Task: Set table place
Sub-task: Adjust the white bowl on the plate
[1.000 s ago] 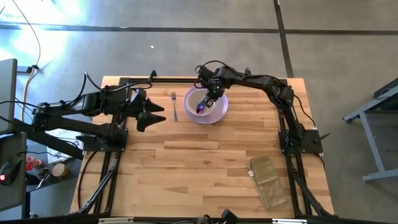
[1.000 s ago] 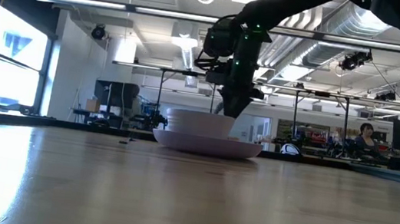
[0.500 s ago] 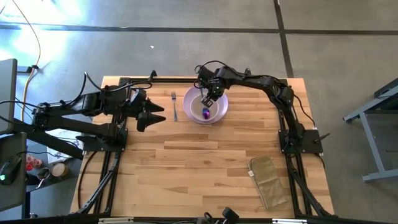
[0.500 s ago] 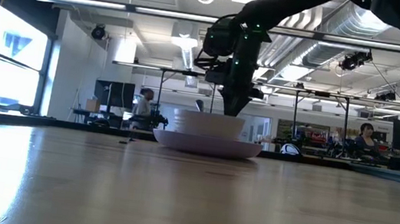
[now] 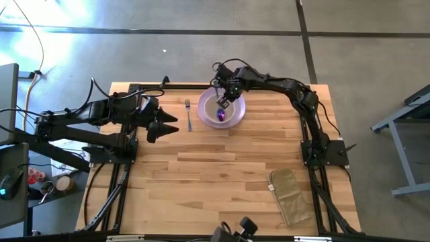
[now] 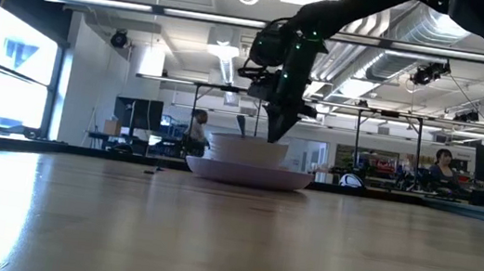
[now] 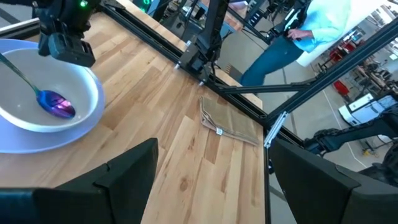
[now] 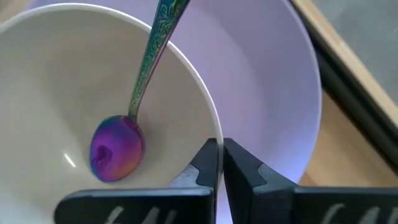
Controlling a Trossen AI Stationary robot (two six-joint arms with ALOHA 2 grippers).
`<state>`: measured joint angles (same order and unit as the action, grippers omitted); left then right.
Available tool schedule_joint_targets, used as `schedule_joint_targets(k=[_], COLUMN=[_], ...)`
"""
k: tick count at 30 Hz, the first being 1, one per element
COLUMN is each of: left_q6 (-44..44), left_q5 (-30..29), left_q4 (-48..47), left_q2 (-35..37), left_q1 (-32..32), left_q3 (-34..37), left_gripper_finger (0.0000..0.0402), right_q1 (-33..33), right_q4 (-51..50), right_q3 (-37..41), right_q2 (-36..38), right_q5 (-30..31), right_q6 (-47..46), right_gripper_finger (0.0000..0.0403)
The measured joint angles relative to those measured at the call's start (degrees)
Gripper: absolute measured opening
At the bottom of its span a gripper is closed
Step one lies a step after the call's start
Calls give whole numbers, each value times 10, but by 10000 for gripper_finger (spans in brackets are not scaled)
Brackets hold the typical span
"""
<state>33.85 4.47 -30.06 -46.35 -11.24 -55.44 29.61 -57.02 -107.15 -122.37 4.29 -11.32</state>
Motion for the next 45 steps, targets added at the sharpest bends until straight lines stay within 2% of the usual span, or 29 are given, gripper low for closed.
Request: schedule_joint_targets(k=[15, 25, 36, 39, 45], left_q6=[10, 12, 13, 13, 13], left_q5=[-5, -7, -11, -11, -11], left_q4=[0, 0, 2, 2, 2], left_q2=[0, 0, 0, 0, 0], left_q1=[0, 0, 0, 0, 0], left_q3=[0, 0, 0, 0, 0], left_gripper_finger=[298, 298, 298, 298, 298], right_q1=[42, 41, 41, 41, 41], right_q4=[-2, 16, 39, 39, 32], right_q3=[-18, 19, 20, 20, 20], right_q2=[0, -1, -1, -1, -1], right_q5=[-9, -22, -23, -23, -24], right_q6=[26, 26, 32, 38, 36], right_gripper_finger=[0, 0, 1, 12, 60])
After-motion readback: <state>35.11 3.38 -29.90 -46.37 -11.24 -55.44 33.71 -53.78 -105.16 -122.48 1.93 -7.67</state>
